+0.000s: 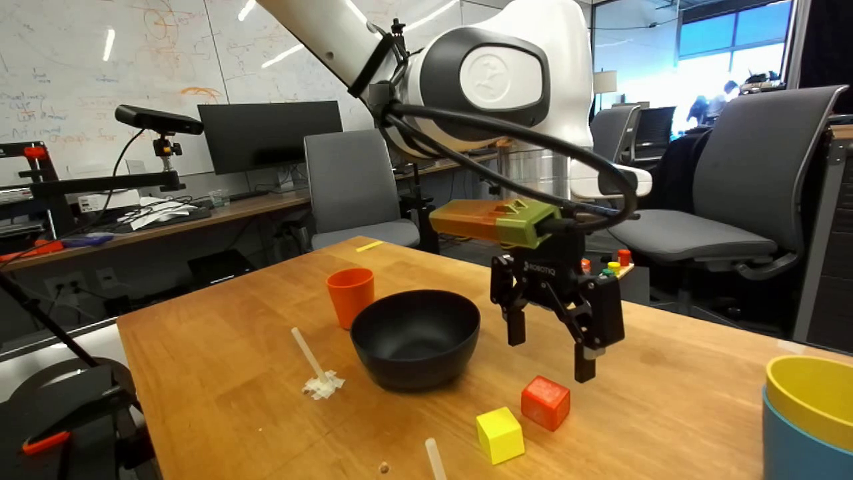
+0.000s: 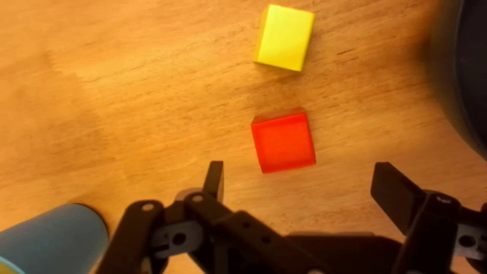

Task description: Pick the orange and yellow blocks and put them in the bowl

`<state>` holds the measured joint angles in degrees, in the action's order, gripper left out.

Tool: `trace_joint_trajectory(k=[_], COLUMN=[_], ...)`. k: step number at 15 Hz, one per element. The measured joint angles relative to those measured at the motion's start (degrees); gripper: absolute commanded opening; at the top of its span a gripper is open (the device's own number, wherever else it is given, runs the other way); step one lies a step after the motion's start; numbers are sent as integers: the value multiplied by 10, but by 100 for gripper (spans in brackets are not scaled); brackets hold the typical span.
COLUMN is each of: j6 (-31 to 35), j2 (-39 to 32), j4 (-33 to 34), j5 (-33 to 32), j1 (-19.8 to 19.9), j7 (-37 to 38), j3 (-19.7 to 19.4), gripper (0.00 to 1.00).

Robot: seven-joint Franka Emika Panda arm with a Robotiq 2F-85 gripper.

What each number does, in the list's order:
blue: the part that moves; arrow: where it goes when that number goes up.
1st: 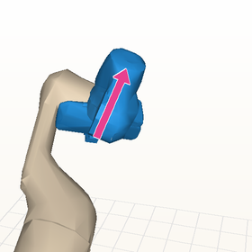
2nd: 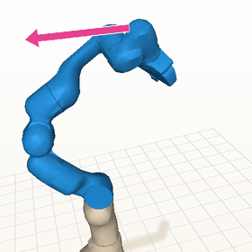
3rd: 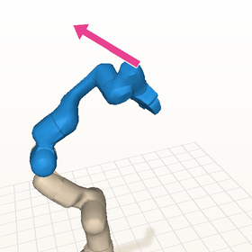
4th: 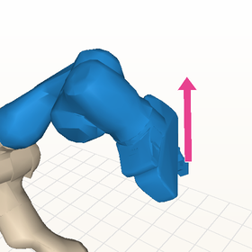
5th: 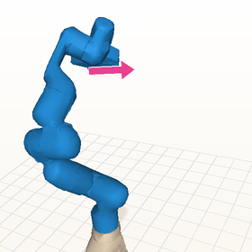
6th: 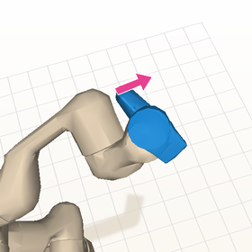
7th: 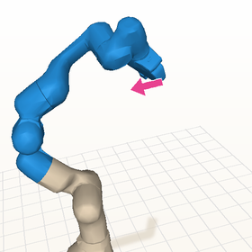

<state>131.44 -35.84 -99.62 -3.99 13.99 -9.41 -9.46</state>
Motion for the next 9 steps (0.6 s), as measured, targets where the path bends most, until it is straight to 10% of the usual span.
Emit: trace_joint_trajectory(k=[9], j6=[-6], j2=[0], j4=[-10], j5=[0], j1=[22], j7=[-64], j3=[2], gripper=[100])
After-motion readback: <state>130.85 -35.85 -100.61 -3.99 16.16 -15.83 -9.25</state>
